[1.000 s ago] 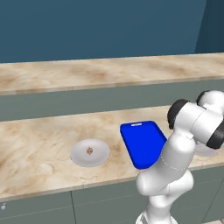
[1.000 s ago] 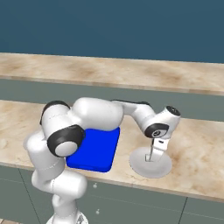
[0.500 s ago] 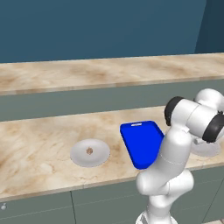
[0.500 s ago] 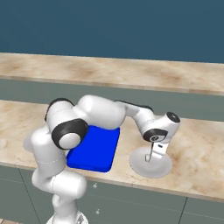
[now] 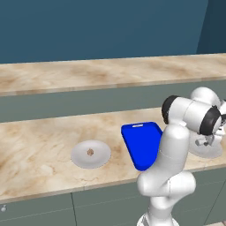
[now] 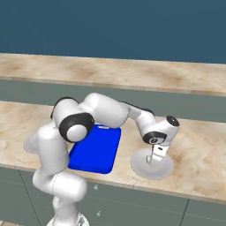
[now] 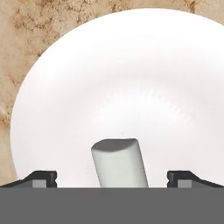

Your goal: Move the dessert items from the plates to the tray.

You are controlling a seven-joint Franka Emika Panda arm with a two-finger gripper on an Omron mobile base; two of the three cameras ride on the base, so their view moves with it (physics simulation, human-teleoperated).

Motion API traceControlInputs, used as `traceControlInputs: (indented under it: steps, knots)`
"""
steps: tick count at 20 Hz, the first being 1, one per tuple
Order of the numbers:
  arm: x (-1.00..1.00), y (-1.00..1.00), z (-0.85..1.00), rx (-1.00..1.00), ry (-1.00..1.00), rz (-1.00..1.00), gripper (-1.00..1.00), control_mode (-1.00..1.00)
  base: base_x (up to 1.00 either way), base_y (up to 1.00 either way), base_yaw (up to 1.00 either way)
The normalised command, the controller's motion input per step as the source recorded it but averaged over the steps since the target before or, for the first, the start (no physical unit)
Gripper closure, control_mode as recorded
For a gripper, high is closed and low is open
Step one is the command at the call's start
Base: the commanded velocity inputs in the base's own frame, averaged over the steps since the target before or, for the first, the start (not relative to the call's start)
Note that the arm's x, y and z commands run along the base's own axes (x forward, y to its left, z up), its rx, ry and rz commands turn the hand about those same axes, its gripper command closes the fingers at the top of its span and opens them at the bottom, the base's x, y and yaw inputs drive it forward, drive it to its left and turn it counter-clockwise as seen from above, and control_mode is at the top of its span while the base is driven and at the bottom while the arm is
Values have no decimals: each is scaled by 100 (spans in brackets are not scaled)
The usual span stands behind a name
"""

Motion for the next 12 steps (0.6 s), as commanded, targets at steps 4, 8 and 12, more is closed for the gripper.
traceControlInputs:
  steps: [4,8,12]
  knots:
    - [0,-13,-24,0,0,0,-100,-100,0,0,0]
    - [1,-6,-24,0,0,0,-100,-100,0,0,0]
    - [11,0,-21,0,0,0,-100,-100,0,0,0]
